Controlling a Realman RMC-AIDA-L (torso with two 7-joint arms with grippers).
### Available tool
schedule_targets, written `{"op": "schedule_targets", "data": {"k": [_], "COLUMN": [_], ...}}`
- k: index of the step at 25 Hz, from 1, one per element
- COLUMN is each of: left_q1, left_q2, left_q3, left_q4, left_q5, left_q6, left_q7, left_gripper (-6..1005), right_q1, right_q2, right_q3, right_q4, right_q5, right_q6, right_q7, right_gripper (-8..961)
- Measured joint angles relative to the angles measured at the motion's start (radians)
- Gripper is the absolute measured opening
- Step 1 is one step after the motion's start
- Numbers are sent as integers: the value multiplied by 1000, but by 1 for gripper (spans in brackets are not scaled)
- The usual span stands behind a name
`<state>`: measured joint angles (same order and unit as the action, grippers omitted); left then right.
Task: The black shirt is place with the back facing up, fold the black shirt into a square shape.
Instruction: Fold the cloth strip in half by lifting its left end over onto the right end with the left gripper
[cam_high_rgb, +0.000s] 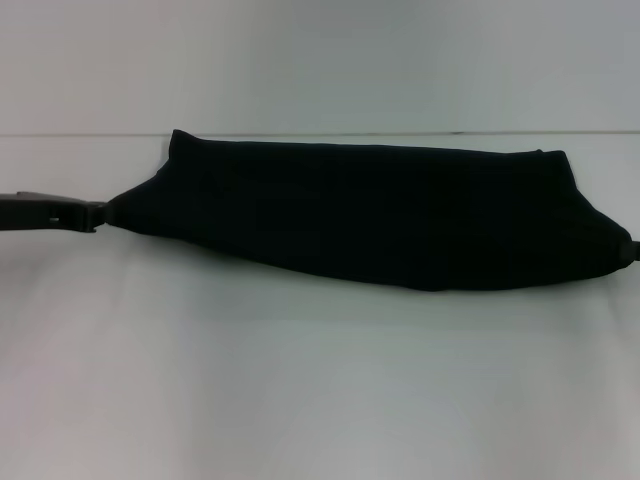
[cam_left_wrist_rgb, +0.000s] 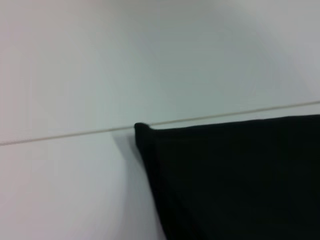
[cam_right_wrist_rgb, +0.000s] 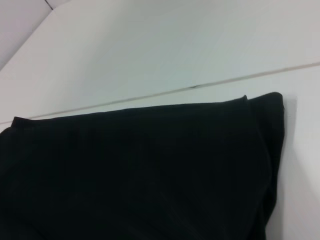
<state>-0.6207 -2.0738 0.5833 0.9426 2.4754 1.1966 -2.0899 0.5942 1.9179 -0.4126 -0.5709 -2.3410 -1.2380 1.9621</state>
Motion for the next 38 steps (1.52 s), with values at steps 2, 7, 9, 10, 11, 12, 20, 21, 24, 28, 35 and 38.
{"op": "schedule_targets", "data": {"k": [2, 7, 9, 10, 11, 12, 20, 21, 24, 28, 35, 38], "left_q1": [1, 3, 4, 4, 5, 7, 34, 36, 43, 57, 78, 76], "left_q2": [0, 10, 15, 15, 16, 16, 17, 16, 12, 8, 5, 7], "left_q3": [0, -1, -2, -2, -2, -2, -2, -2, -2, -2, -2, -3], "left_q4": [7, 21, 22, 22, 22, 22, 6, 2, -9, -13, -13, -12], "left_q5": [-17, -62, -77, -78, -80, -80, -72, -71, -71, -71, -75, -73], "left_q6": [14, 47, 57, 57, 58, 58, 60, 60, 60, 58, 61, 79], "left_q7": [0, 0, 0, 0, -1, -1, 12, 15, 22, 23, 23, 5], "left_gripper": [4, 4, 5, 5, 5, 5, 4, 4, 4, 5, 45, 62], "right_q1": [1, 1, 2, 2, 2, 2, -13, -14, -19, -28, -38, -42], "right_q2": [-1, -5, -8, -9, -10, -10, -6, -4, 3, 8, 9, 8], "right_q3": [0, 0, 0, 0, 0, 0, 0, 0, 0, 0, 10, 35], "right_q4": [-5, -12, -12, -12, -12, -12, -3, -2, -2, -2, -3, -10], "right_q5": [2, 9, 12, 12, 12, 12, 12, 11, 9, 12, 12, 14], "right_q6": [-7, -16, -22, -23, -23, -22, -13, -12, -6, -7, -16, -45], "right_q7": [1, 2, 3, 3, 3, 3, 1, 0, 1, -2, -2, -18], "right_gripper": [9, 12, 15, 16, 18, 19, 31, 33, 37, 43, 54, 58]}}
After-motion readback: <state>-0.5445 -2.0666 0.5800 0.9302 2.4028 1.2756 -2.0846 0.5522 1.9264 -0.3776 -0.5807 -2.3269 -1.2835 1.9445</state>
